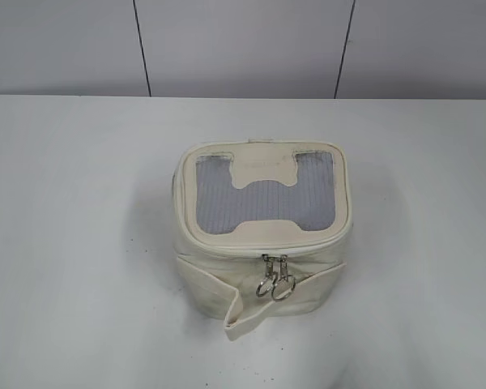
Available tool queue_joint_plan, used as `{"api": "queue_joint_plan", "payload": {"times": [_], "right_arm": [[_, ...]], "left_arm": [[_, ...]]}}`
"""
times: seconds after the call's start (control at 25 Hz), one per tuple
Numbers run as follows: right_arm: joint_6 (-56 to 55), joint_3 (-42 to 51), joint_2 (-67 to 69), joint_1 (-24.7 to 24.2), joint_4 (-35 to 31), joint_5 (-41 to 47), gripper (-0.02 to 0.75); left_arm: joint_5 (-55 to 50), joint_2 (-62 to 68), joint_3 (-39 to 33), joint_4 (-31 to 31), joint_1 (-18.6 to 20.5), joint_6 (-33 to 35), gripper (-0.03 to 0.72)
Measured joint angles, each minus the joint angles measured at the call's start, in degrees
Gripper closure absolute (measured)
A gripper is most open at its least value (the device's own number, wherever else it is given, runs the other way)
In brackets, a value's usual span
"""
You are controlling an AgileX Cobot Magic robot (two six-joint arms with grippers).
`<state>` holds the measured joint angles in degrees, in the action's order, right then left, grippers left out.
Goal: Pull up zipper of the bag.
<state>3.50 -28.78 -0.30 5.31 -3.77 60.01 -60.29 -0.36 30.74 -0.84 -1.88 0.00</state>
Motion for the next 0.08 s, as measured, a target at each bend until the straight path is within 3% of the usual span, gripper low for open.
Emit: {"api": "queue_joint_plan", "payload": {"times": [0.08], "right_arm": [[0.0, 0.0, 0.0, 0.0, 0.0, 0.0, 0.15]], "left_arm": [[0.0, 0.0, 0.0, 0.0, 0.0, 0.0, 0.323]]}}
